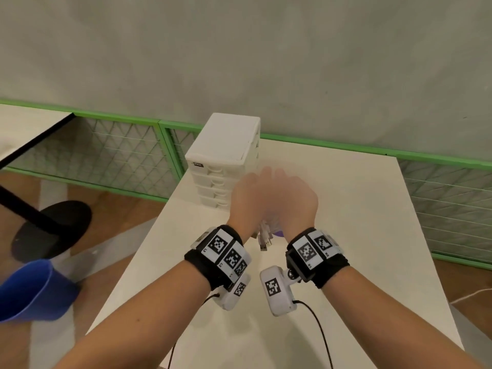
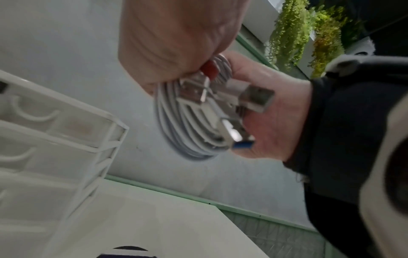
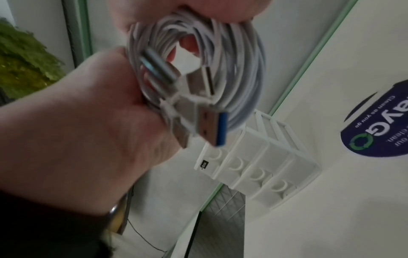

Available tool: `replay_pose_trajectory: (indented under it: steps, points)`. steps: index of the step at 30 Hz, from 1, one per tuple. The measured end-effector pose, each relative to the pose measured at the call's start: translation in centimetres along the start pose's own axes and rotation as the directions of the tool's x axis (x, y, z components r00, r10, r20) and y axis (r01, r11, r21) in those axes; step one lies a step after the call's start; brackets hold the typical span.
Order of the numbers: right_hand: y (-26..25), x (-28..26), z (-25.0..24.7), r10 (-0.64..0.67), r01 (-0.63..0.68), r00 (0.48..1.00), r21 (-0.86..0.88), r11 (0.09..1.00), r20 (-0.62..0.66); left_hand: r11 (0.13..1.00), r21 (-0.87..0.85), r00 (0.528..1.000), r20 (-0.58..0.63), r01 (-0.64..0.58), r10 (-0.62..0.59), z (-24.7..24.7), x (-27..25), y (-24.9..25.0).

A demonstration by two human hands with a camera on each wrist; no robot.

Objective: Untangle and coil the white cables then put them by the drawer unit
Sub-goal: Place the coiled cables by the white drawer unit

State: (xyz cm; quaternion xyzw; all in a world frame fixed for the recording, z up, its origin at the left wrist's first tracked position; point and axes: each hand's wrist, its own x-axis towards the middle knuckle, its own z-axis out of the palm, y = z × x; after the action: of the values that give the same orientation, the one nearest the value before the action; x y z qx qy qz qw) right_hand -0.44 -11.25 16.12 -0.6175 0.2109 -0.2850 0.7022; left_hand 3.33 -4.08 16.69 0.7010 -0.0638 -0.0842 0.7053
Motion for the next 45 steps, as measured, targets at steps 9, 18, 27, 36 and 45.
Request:
replay_pose_trajectory:
  steps: [9,18,27,36,45]
  points:
    - [2.8,6.1,4.2,-0.234,0.414,0.909,-0.681,0.603,0.345,0.899,-0.157,0.912,0.096,0.41,-0.399,-7.9,8.1,-5.1]
    - [3.9,9.8,6.4,-0.048,0.524,0.846,-0.81,0.263,0.531,0.685,-0.229,0.693,-0.056,0.691,-0.719,-11.0,13.4,-12.2]
    - [4.3,10.2,7.5,0.017,0.507,0.854,-0.838,0.2,0.52,0.727,-0.201,0.718,-0.131,0.656,-0.684,-9.8,14.4,-14.5]
    - [4.1,9.8,8.2,0.102,0.491,0.859,-0.864,0.114,0.502,0.745,-0.224,0.766,0.016,0.629,-0.642,-10.1,14.4,-14.4]
    - [4.2,8.8,8.6,0.051,0.459,0.882,-0.878,0.136,0.469,0.712,-0.153,0.727,0.083,0.685,-0.681,-13.2,9.0,-14.2]
